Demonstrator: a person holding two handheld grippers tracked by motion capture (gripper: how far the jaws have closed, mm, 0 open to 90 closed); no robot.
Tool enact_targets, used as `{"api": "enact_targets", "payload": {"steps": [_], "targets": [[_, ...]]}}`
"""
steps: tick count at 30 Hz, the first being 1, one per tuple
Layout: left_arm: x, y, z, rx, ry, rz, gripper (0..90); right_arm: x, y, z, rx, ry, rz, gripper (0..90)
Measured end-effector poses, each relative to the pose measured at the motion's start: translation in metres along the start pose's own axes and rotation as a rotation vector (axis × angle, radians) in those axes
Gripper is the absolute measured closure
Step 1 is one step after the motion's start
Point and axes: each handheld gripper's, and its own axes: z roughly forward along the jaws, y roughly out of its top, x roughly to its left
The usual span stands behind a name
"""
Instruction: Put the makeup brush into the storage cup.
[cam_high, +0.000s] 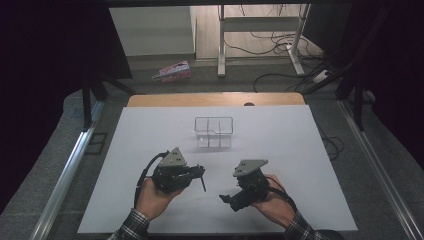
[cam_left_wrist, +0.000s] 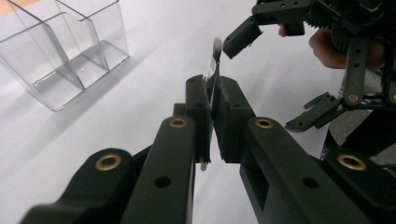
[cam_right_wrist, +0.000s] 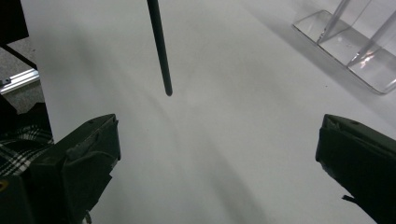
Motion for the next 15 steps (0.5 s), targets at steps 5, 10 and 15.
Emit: {"api": "enact_targets", "payload": {"steps": [5, 10, 15], "targets": [[0.005, -0.001, -0.002, -0.010, 0.011, -0.023, 85.2, -0.001, -0.003, -0.003, 0.008, -0.014, -0.003, 0.0], [0.010, 0.000, -0.005, -0.018, 0.021, -0.031, 85.2, -0.002, -0.008, -0.006, 0.016, -0.026, -0.007, 0.0], [0.013, 0.000, -0.007, -0.023, 0.028, -0.040, 85.2, -0.004, -0.012, -0.011, 0.017, -0.036, -0.009, 0.0]]}}
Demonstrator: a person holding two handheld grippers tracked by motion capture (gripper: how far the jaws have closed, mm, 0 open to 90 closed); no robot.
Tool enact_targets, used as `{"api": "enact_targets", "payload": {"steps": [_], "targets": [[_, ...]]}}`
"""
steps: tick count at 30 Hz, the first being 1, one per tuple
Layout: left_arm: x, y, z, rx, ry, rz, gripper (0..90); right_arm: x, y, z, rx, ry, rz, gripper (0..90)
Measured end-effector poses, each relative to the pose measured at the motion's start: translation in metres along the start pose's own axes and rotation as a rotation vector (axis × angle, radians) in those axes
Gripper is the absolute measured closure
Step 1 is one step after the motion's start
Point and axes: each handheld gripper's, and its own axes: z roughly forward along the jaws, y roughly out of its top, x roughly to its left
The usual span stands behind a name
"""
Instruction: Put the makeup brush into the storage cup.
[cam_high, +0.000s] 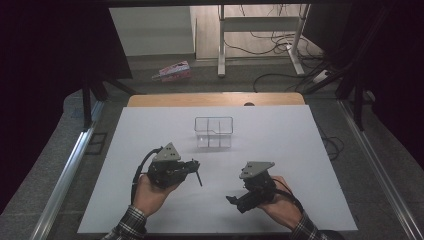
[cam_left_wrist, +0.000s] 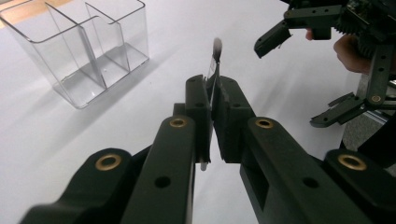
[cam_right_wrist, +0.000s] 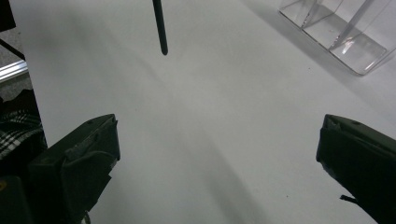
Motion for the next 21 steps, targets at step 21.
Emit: {"api": "enact_targets", "payload": {"steps": [21], "targets": [[0.019, 0.008, -0.004, -0.025, 0.043, -0.014, 85.1, -0.012, -0.018, -0.014, 0.004, -0.051, 0.041, 0.0]]}}
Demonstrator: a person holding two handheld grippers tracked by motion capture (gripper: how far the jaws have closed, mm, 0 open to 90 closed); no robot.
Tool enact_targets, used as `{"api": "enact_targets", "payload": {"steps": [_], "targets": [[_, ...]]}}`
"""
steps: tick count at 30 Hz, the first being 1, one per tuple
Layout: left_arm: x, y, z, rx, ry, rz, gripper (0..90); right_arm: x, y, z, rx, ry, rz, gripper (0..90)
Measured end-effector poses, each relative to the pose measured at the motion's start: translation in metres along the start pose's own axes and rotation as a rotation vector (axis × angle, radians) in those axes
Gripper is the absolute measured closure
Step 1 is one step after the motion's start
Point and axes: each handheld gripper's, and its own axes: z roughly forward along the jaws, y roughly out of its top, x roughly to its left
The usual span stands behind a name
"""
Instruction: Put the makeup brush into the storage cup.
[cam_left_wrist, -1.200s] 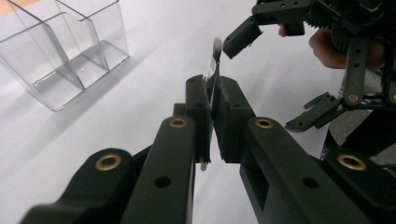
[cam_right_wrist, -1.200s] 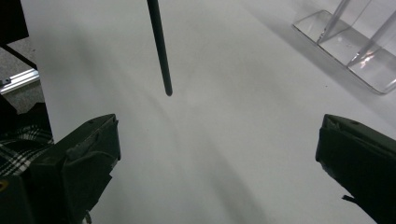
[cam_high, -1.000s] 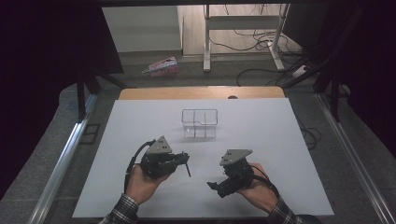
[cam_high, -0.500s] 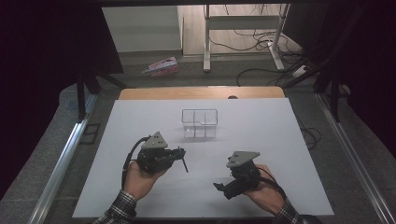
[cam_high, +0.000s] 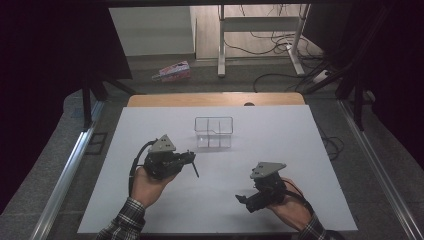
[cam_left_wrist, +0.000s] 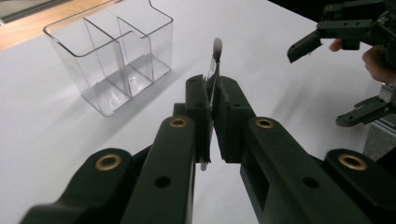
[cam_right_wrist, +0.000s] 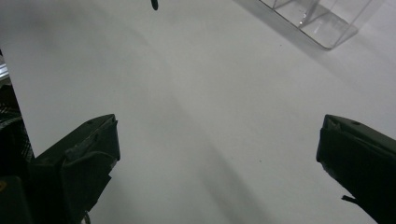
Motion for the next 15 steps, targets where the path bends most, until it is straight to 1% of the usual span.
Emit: {"api": "enact_targets", "payload": {"steps": [2, 4, 15], "targets": [[0.002, 0.001, -0.001, -0.007, 0.003, -0.006, 85.1, -0.001, -0.001, -0.002, -0.009, -0.004, 0.011, 0.0], [0.005, 0.002, -0.001, -0.012, 0.006, -0.006, 85.2, -0.001, -0.002, -0.004, -0.013, -0.012, 0.011, 0.0], [0.014, 0.006, -0.001, -0.025, 0.017, -0.001, 85.1, -0.005, -0.011, -0.010, 0.013, -0.057, 0.021, 0.0]]}}
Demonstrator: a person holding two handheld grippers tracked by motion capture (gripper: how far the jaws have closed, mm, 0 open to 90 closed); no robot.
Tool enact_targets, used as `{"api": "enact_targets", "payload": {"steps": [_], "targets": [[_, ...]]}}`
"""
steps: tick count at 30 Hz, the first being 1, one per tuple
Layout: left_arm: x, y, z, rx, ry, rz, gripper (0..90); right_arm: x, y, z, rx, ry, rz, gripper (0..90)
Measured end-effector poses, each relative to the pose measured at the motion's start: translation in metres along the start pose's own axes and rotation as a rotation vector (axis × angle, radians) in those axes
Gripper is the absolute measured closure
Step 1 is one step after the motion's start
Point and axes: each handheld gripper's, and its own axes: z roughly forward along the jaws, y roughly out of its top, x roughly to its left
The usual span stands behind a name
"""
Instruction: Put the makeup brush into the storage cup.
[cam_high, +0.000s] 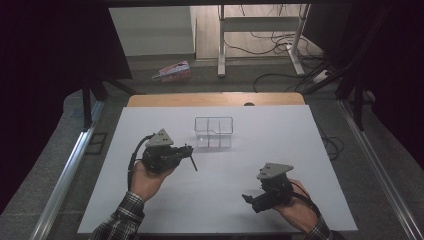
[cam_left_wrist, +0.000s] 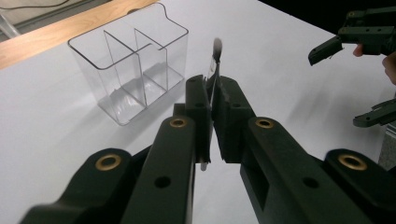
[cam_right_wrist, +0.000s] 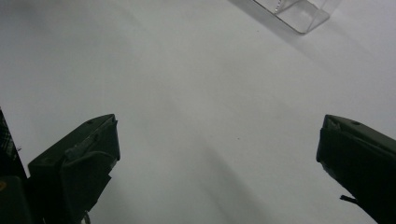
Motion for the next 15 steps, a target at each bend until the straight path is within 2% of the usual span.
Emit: {"api": "enact_targets", "payload": {"steps": [15], "targets": [[0.016, 0.007, -0.001, -0.040, 0.031, -0.019, 85.2, -0.007, -0.019, -0.013, 0.027, -0.071, 0.023, 0.0]]}}
